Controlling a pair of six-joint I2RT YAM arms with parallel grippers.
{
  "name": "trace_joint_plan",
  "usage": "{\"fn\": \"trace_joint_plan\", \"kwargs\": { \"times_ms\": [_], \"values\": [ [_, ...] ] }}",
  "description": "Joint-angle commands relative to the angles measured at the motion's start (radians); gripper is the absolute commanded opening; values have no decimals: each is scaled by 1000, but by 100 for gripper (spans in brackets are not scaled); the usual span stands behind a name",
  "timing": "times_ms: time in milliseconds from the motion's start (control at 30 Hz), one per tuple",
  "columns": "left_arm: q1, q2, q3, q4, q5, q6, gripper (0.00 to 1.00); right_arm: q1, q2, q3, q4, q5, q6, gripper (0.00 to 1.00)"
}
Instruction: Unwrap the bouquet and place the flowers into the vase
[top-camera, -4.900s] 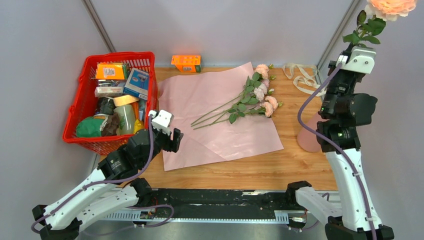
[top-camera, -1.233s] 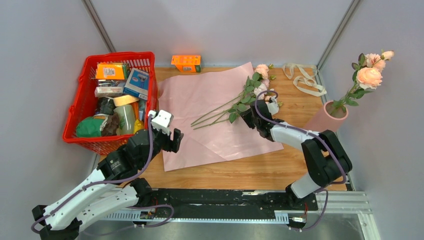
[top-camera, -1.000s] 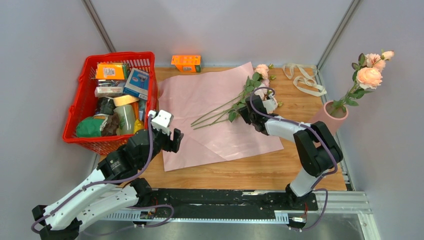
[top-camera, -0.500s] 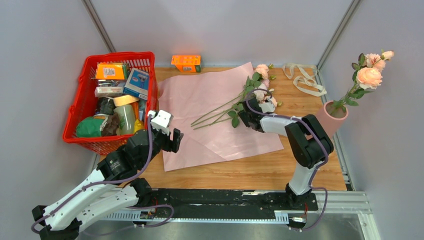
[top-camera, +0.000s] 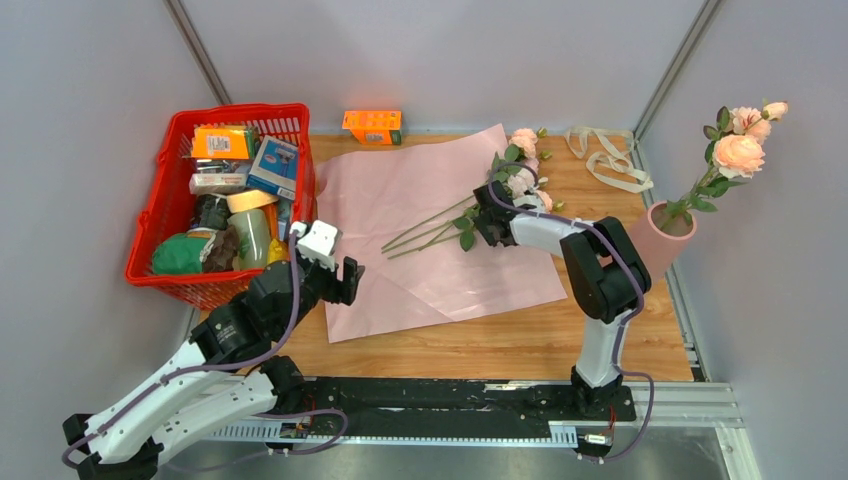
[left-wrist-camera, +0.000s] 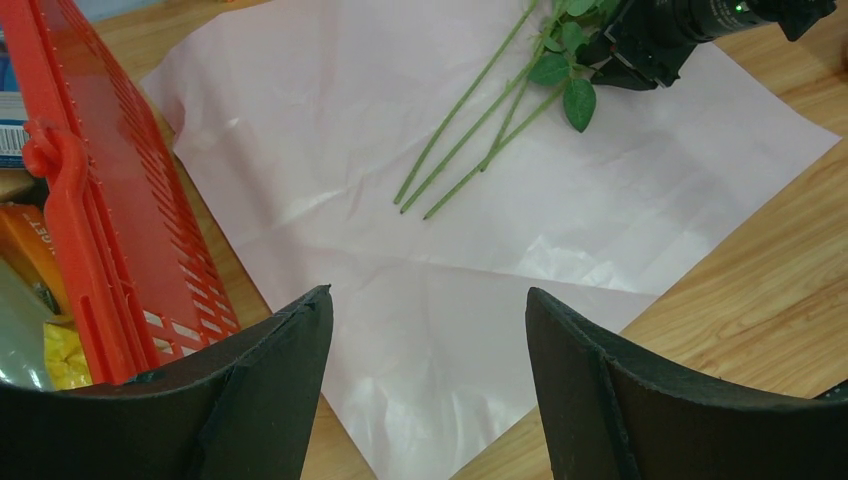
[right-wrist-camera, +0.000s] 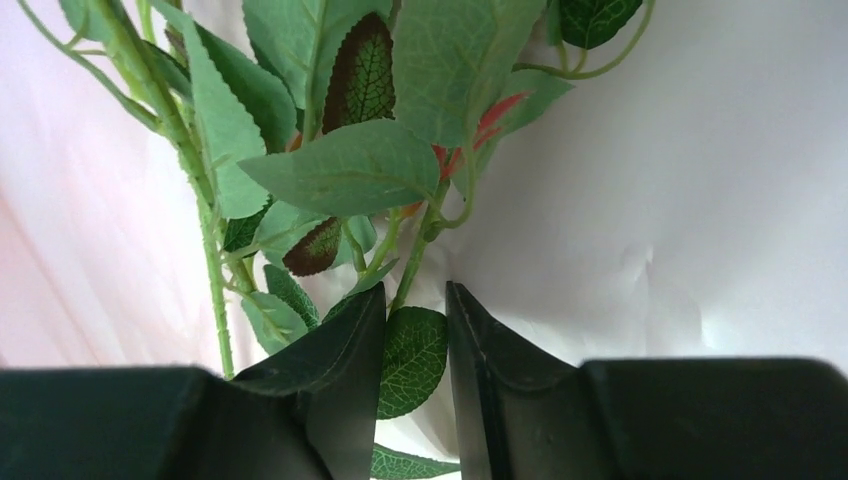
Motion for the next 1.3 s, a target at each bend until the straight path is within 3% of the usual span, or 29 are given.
{"fn": "trace_joint_plan", "kwargs": {
  "times_ms": [0, 200, 500, 967, 1267],
  "values": [
    [0, -26, 5, 26, -17, 12, 79, -5, 31, 56, -140, 52, 41, 34],
    [0, -31, 7, 23, -22, 11, 79, -5, 46, 59, -143, 52, 52, 31],
    [0, -37, 7, 23, -32, 11, 79, -3, -1, 60, -145, 62, 44, 0],
    [0, -39, 7, 19, -37, 8, 79, 35, -285, 14, -145, 196, -5, 0],
    [0, -37, 7, 18, -34, 8, 79, 89, -477, 20, -111, 306, -166, 0]
  ]
}}
